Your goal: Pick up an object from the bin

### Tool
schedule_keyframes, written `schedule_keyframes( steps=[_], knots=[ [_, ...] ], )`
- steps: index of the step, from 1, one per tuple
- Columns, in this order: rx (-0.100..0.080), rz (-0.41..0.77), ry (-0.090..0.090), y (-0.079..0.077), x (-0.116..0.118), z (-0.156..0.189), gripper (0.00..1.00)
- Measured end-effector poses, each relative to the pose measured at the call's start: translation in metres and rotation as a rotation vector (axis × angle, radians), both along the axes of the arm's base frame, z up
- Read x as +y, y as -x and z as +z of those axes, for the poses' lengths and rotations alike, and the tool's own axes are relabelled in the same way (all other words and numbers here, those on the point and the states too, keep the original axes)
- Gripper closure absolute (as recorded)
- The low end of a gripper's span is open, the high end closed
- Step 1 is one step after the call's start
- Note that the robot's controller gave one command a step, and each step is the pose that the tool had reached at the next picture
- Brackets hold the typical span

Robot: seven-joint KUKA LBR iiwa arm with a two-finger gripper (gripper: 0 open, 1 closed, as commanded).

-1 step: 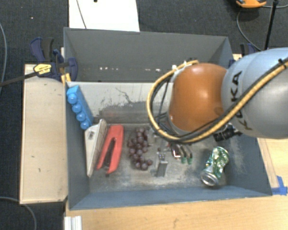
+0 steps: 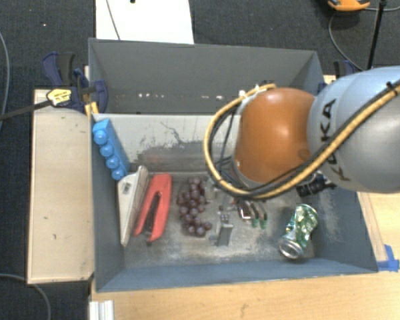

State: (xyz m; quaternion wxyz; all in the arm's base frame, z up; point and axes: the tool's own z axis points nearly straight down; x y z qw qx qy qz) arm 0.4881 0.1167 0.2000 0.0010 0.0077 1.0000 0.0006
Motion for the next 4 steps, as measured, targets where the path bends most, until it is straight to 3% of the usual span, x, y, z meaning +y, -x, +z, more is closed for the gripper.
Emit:
schedule_keyframes(
  steps=[1,2,3,4],
  knots=[
    [-0.011,0.047,-0.001,-0.006,0.013,-0.037,0.0],
    [0.001,-0.121,-0.001,-0.028,-0.009,-0.116,1.0],
    [0.001,-0.122,-0.001,-0.028,-0.009,-0.116,1.0],
    [0.008,-0.118,0.001,-0.025,-0.008,-0.078,1.0]
  ],
)
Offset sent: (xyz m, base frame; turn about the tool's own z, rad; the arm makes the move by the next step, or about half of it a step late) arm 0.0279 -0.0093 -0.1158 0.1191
